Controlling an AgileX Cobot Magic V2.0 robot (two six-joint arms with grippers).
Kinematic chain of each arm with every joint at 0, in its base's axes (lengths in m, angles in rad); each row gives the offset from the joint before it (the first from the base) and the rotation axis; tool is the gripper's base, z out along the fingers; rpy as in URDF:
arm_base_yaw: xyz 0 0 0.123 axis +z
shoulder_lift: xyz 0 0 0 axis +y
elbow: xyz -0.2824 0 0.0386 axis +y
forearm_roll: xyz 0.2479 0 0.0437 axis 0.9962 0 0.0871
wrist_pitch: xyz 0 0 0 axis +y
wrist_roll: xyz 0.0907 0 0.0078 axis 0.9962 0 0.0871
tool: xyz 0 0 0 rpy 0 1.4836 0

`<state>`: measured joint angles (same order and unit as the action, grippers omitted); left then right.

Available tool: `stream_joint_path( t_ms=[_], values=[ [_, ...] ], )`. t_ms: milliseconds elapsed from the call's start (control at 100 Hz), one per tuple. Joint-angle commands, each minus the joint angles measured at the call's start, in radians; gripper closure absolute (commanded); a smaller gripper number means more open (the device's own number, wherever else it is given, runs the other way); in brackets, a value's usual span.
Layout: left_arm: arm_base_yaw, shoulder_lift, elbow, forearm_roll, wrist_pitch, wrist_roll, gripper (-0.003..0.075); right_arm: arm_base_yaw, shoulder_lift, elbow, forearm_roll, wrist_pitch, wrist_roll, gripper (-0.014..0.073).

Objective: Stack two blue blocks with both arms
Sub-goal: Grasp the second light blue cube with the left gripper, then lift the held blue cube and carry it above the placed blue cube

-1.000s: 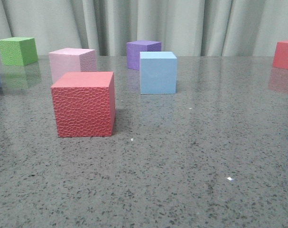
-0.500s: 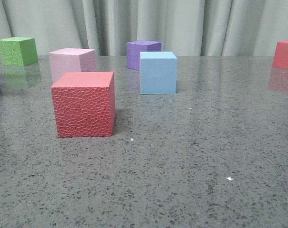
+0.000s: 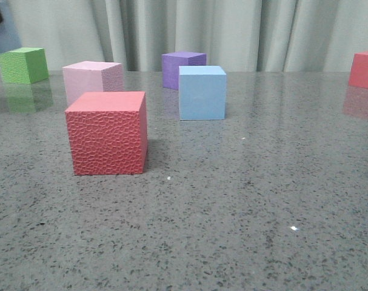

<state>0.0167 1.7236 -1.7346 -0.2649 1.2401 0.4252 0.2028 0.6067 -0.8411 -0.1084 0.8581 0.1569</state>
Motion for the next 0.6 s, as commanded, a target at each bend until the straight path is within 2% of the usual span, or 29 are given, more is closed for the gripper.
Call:
stream_joint_path(
  t_ms=[0, 590],
  values=[
    [-0.045, -0.041, -0.063, -0.044, 0.040, -0.011, 0.0419, -0.007, 0.002, -0.024, -0.017, -0.076, -0.006, -0.0052],
    [-0.404, 0.024, -0.259, -0.042, -0.102, 0.057, 0.0419, -0.007, 0.002, -0.024, -0.017, -0.076, -0.006, -0.0052]
  ],
)
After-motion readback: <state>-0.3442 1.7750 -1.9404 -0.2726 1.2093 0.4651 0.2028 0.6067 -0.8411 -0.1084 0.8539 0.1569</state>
